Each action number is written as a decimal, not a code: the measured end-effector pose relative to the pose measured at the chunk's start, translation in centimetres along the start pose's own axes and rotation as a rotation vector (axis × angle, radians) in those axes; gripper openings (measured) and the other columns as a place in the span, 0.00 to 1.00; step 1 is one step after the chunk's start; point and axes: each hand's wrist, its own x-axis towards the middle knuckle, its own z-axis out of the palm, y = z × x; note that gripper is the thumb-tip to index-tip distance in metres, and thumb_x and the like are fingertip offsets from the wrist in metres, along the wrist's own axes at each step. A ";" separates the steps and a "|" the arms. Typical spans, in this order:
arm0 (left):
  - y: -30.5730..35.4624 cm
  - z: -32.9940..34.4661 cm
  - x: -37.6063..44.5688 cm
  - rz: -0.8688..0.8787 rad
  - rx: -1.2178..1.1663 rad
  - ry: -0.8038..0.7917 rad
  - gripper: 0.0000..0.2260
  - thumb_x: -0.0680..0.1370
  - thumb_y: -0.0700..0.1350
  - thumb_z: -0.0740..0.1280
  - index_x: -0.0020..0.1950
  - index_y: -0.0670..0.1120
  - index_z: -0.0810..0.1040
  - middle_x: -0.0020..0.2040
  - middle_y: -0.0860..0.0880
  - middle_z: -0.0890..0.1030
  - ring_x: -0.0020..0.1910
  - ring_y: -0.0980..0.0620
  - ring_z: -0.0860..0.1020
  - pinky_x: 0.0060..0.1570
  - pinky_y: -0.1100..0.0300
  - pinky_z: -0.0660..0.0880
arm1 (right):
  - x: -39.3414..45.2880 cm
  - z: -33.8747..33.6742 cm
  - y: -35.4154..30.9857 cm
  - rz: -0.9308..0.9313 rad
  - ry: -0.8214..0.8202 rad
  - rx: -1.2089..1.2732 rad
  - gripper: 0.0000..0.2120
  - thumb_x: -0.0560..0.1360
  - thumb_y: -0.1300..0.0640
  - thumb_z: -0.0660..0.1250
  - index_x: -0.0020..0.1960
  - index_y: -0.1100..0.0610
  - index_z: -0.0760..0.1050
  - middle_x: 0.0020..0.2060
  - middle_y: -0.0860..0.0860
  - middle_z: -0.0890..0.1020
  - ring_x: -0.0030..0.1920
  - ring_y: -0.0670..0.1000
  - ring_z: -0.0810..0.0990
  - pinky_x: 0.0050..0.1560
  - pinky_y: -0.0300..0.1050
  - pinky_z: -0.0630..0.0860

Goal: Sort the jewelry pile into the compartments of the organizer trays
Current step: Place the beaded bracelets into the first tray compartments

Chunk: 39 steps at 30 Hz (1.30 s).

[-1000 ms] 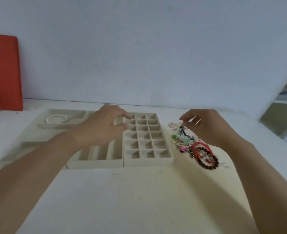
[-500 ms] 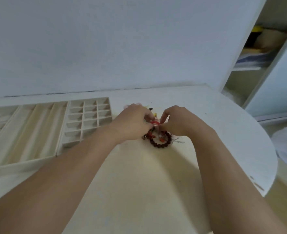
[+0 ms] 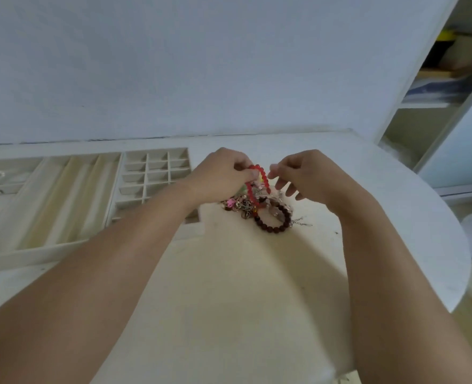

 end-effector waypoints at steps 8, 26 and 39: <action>0.2 -0.9 0.2 -0.018 -0.189 0.060 0.10 0.81 0.48 0.67 0.51 0.42 0.83 0.43 0.52 0.86 0.43 0.45 0.81 0.29 0.71 0.71 | 0.4 0.9 0.8 0.126 -0.101 -0.362 0.08 0.69 0.47 0.79 0.41 0.49 0.84 0.38 0.50 0.86 0.37 0.49 0.82 0.35 0.40 0.71; 0.3 -6.5 -4.8 -0.006 -0.205 0.137 0.08 0.81 0.47 0.68 0.50 0.43 0.82 0.41 0.46 0.86 0.45 0.42 0.84 0.54 0.49 0.81 | -0.5 1.5 -2.3 -0.217 -0.241 0.416 0.04 0.81 0.59 0.67 0.51 0.61 0.74 0.39 0.55 0.80 0.41 0.57 0.80 0.47 0.52 0.76; -11.9 -21.2 -13.9 -0.154 -0.129 0.487 0.03 0.78 0.44 0.72 0.46 0.45 0.82 0.37 0.48 0.85 0.37 0.48 0.84 0.47 0.49 0.81 | 0.2 13.2 -20.7 -0.544 -0.129 0.126 0.09 0.76 0.63 0.73 0.51 0.51 0.85 0.39 0.42 0.83 0.32 0.36 0.78 0.34 0.25 0.69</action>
